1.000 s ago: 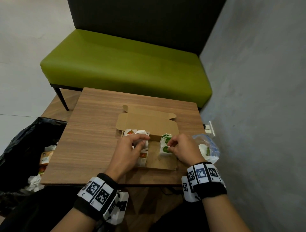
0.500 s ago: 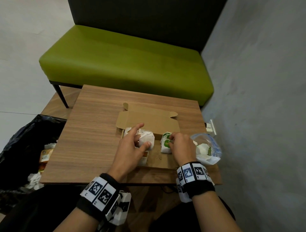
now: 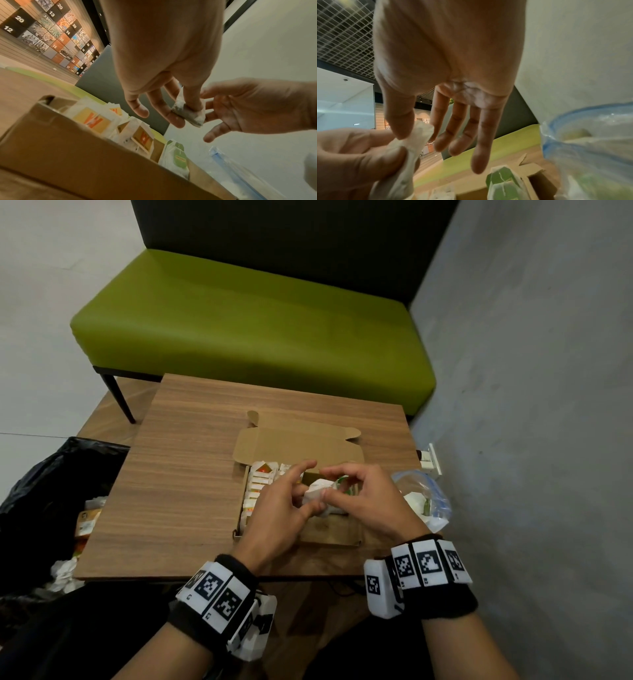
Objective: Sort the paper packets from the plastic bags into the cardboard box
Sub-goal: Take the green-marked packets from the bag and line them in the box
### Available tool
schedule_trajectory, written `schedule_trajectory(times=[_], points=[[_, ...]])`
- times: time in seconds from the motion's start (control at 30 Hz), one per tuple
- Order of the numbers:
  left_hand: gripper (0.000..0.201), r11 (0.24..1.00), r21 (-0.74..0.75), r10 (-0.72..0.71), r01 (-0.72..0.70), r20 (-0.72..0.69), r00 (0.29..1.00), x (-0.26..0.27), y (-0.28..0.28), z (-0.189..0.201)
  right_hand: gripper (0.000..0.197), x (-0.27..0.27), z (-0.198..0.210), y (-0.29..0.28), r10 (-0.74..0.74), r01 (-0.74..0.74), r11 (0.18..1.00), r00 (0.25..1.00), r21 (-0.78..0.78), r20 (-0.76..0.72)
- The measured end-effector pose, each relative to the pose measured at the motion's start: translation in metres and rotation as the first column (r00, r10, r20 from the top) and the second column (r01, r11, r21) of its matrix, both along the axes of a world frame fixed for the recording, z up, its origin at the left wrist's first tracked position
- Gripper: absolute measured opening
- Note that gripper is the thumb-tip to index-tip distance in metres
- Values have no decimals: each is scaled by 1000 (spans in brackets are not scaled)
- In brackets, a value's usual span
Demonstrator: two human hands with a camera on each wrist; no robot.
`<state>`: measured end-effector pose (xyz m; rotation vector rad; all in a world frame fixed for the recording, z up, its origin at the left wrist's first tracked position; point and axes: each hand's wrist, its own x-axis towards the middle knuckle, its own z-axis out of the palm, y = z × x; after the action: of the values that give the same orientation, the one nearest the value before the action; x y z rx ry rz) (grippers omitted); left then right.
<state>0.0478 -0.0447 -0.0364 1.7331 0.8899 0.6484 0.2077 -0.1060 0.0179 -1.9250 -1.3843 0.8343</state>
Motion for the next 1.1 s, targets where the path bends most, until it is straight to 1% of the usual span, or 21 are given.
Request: schedule_trajectory(times=[0.07, 0.13, 0.2, 0.3, 0.43, 0.6, 0.67, 0.77, 0.83, 0.87, 0.97, 1.03, 1.1], points=[[62, 1000, 4, -10, 10, -8, 1000, 2, -3, 2, 21, 2, -2, 0, 5, -5, 1000, 1000, 11, 31], [57, 1000, 10, -9, 9, -13, 1000, 3, -4, 0, 14, 4, -3, -2, 3, -4, 999, 1000, 41, 31], [46, 1000, -1, -8, 8, -12, 1000, 3, -4, -1, 13, 6, -5, -4, -2, 1, 998, 1000, 59, 19], [22, 1000, 9, 0, 0, -5, 1000, 3, -4, 0, 13, 9, -6, -6, -25, 25, 997, 1000, 68, -3], [10, 1000, 16, -1, 1, -12, 1000, 2, -6, 2, 10, 11, -5, -8, -1, 1, 997, 1000, 76, -2], [9, 1000, 7, 2, -2, 4, 1000, 2, -8, 3, 13, 13, -6, -8, -24, 18, 995, 998, 94, 55], [10, 1000, -3, 3, -3, -5, 1000, 2, -8, 3, 12, 14, -5, -7, -30, 24, 995, 997, 99, 65], [6, 1000, -5, 16, -16, -28, 999, 1, -9, 2, 12, 14, -3, -8, -29, 20, 996, 995, 89, 97], [8, 1000, 10, 14, -13, -55, 998, 1, -10, 3, 9, 14, -1, -8, -30, 17, 996, 990, 92, 141], [12, 999, 32, 19, -17, -77, 997, 1, -10, 3, 9, 15, -2, -8, -36, 20, 995, 987, 97, 160], [25, 995, 61, 90, -84, -106, 990, -1, -9, 1, 6, 19, -6, -7, -57, 33, 994, 967, 101, 248], [25, 988, 81, 137, -129, -115, 984, -5, -7, 0, 6, 23, -10, -5, -62, 43, 997, 941, 62, 334], [25, 988, 81, 141, -133, -109, 984, -9, -5, 0, 9, 25, -15, -5, -37, 50, 998, 917, -22, 398]])
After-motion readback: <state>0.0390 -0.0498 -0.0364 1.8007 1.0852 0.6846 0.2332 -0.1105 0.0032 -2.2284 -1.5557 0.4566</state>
